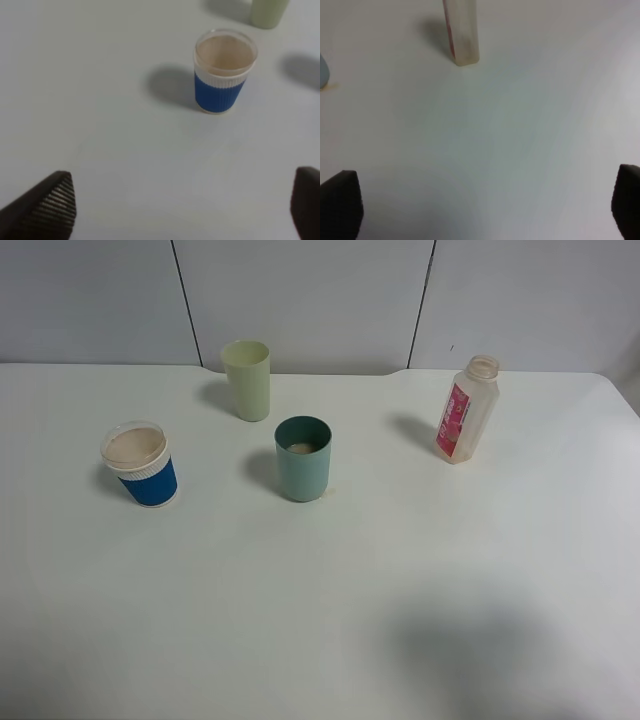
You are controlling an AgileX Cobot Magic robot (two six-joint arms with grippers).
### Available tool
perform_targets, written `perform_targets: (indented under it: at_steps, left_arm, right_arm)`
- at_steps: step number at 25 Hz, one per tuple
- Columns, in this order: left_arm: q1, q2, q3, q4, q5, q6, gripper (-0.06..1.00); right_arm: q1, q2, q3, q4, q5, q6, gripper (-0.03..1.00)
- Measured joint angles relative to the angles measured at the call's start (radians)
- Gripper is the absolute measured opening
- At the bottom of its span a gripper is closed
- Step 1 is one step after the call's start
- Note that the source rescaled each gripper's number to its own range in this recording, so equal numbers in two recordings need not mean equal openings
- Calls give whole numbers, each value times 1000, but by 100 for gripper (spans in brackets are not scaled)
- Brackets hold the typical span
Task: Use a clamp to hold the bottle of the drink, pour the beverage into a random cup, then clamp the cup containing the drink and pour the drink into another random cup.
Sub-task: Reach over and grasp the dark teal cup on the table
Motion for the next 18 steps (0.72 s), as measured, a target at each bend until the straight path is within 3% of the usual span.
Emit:
perform_targets:
  at_steps: [12, 18]
  left_arm:
    - [0, 0, 0, 0, 0, 0, 57]
    - [0, 0, 0, 0, 0, 0, 57]
  right_arm:
    - [0, 0, 0, -42, 0, 47, 100]
    - [-40, 0, 0, -44, 0, 51, 100]
